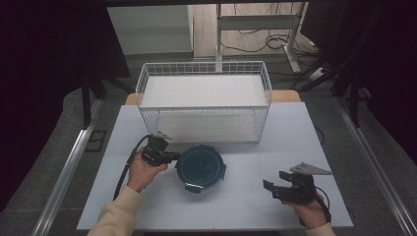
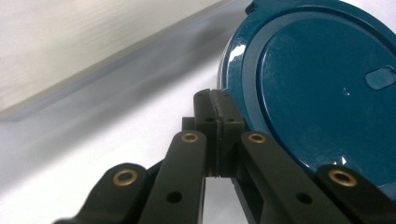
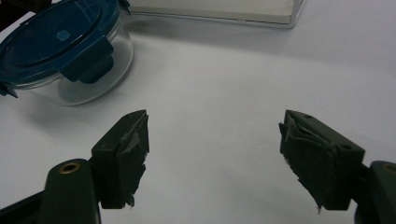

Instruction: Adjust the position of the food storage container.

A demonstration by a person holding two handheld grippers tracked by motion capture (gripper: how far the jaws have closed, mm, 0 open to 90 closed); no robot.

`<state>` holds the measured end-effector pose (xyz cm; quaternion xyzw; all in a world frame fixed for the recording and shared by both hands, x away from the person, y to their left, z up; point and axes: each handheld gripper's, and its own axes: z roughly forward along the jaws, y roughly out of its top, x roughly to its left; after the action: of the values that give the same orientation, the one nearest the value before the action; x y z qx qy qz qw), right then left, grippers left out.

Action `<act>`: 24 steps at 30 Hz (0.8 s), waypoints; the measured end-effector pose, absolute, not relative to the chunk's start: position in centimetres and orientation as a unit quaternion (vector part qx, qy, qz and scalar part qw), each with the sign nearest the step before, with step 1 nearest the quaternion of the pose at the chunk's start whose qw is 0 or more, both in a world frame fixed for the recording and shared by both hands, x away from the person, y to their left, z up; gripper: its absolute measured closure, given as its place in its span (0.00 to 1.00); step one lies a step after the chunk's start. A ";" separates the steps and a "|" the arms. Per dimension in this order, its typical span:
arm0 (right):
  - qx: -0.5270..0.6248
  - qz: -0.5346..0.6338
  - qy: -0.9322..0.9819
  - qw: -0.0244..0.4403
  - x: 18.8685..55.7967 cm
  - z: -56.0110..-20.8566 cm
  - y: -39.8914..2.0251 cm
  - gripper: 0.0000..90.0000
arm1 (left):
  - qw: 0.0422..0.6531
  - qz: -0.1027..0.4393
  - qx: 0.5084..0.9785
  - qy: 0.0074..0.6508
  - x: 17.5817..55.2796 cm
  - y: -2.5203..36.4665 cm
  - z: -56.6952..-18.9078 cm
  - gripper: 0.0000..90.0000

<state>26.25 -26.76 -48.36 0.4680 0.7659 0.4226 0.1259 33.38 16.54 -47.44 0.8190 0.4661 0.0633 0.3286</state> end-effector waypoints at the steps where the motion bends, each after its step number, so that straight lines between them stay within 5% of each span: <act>1: 0.468 0.423 0.766 0.126 26.3 -48.4 -26.8 0.26 | 0.332 0.062 0.819 0.464 33.3 16.2 -47.5 1.00; 24: 0.469 0.421 0.766 0.126 26.3 -48.4 -26.8 0.26 | 0.343 0.041 0.822 0.452 31.8 14.6 -47.6 1.00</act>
<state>26.30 -26.79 -48.37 0.4691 0.7660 0.4212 0.1256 31.79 14.60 -47.61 0.8224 0.4518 0.0411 0.3433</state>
